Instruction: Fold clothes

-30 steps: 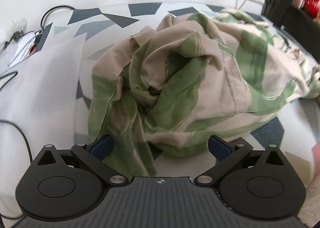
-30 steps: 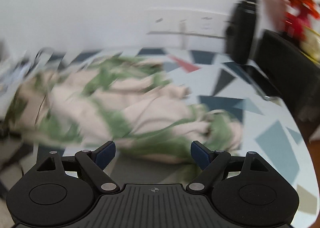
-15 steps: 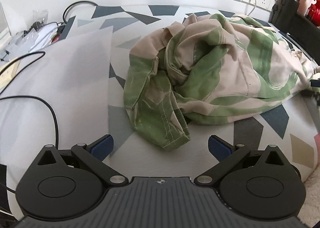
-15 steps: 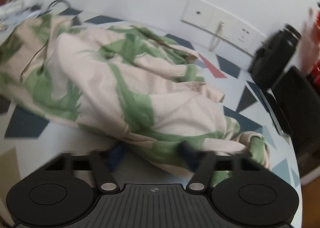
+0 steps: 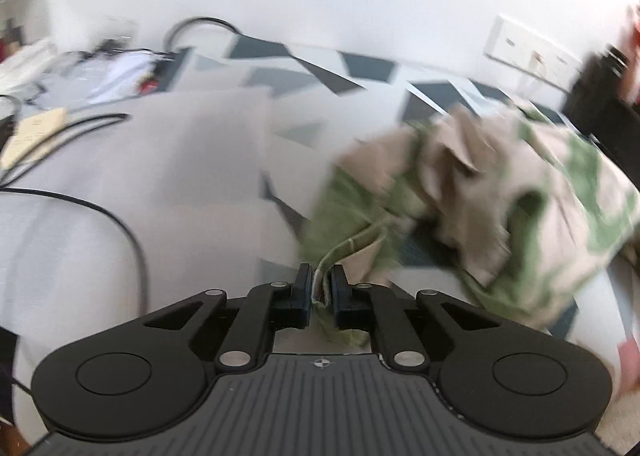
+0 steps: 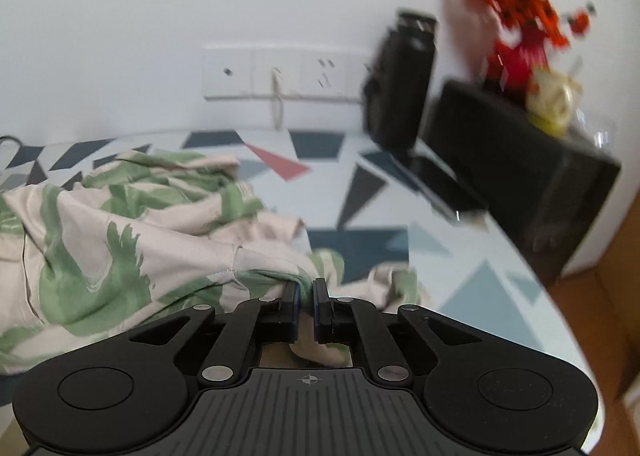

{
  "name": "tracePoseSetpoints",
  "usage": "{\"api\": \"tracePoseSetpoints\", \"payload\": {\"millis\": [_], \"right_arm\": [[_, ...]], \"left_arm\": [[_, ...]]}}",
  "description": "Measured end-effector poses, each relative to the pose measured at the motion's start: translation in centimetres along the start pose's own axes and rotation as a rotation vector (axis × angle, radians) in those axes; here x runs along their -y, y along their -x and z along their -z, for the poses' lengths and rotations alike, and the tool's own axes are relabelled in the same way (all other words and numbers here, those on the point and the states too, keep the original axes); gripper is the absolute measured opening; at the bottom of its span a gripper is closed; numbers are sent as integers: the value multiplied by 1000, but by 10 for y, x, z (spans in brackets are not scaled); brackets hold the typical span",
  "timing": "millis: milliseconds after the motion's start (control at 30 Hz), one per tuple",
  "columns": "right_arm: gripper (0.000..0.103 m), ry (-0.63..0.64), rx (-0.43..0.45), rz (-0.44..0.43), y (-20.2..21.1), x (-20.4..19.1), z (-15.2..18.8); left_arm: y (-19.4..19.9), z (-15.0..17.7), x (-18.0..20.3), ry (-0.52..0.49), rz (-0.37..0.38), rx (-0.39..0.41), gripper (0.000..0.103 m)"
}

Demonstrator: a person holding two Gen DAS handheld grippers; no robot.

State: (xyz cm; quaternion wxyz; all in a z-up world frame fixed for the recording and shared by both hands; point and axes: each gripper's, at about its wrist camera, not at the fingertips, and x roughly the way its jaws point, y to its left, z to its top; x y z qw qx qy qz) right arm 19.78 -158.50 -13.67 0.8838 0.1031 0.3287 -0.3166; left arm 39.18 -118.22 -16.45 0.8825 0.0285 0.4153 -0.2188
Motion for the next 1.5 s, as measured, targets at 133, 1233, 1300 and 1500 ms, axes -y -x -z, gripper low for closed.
{"api": "tracePoseSetpoints", "payload": {"millis": [133,1233,1300,1500], "right_arm": [[5,7,-51,-12,-7,-2,12],[11,32,-147,-213,-24,-28,22],[11,47,-152,-215,-24,-36,24],[11,47,-160,-223,-25,-41,23]], "left_arm": [[0,-11,-13,53,-39,19,10],[-27,-179,30,-126,15,279,40],[-47,-184,36,-193,29,174,87],[-48,-139,38,-266,97,94,93]]}}
